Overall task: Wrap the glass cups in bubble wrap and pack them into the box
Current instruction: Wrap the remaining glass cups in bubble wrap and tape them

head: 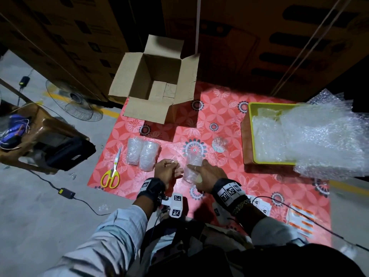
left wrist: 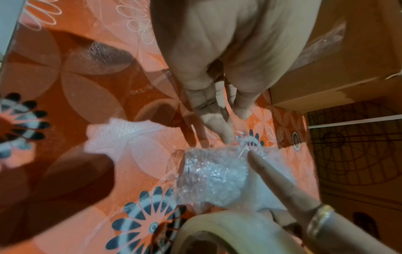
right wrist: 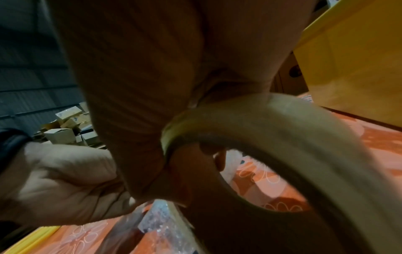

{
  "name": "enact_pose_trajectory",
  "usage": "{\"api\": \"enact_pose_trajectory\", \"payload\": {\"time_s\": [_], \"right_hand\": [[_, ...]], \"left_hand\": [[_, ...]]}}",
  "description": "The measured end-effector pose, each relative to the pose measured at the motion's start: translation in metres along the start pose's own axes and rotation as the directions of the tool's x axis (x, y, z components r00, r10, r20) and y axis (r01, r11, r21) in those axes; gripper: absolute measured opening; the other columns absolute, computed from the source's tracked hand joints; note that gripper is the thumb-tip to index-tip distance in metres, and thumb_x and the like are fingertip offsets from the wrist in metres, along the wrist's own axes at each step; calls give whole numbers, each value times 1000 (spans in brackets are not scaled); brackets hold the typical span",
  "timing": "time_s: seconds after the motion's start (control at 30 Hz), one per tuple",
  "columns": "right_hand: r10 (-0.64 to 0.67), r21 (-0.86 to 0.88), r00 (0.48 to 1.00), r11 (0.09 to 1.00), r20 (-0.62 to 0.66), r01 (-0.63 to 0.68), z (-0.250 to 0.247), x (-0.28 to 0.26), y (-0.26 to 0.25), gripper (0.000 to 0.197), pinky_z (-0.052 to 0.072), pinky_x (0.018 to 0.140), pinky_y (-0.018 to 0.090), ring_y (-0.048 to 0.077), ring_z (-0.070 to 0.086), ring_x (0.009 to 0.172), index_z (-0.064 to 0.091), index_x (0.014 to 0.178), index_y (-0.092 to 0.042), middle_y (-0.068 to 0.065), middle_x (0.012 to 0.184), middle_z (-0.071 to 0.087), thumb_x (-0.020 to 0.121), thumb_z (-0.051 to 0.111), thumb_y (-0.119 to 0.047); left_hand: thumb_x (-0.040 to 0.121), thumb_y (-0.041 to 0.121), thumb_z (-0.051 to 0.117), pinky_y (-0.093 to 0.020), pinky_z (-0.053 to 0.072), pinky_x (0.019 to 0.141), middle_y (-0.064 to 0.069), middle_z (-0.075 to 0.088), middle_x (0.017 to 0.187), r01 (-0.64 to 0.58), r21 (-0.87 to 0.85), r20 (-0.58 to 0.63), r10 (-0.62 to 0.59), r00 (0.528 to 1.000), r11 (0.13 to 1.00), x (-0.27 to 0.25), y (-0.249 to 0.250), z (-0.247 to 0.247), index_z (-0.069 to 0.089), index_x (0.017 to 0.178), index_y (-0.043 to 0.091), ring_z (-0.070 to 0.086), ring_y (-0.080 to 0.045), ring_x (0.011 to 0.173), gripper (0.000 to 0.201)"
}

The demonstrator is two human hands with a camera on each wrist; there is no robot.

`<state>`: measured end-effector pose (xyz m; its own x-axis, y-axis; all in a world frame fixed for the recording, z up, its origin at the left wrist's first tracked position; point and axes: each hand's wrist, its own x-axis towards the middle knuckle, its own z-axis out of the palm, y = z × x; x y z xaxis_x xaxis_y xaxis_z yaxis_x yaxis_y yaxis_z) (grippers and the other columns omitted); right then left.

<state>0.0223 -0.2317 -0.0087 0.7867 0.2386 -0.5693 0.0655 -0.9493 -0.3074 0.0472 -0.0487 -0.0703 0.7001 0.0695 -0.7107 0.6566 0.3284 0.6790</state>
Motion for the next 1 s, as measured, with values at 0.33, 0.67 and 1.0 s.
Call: {"api": "enact_pose_trajectory", "payload": {"time_s": [0.33,0.67,1.0], "right_hand": [[18,27,1000,999,16,-18,2,-4,7,79,53,93,38,28,64,100,29,155,-46,10,143,40,89,67,-28],[-6,47,1000,999,-26,7,7,-7,13,78,53,96,39,29,66,105,27,155,-49,10,150,37,89,66,-32],[-12,269,994,962,-107,41,11,-22,24,102,51,71,28,17,60,87,7,154,-58,-7,127,40,85,73,-23]], "left_hand": [[77,28,88,-29,47,65,-1,71,80,-138,844,-43,323,945,518,18,-7,4,65,83,12,64,-23,72,29],[73,25,91,-38,46,60,-7,63,76,-191,828,-113,491,864,527,9,-4,-10,50,77,9,59,-29,69,44],[85,2,73,-44,58,71,1,66,81,-465,764,203,518,831,447,-6,-5,-14,58,85,22,65,-21,75,25]]}}
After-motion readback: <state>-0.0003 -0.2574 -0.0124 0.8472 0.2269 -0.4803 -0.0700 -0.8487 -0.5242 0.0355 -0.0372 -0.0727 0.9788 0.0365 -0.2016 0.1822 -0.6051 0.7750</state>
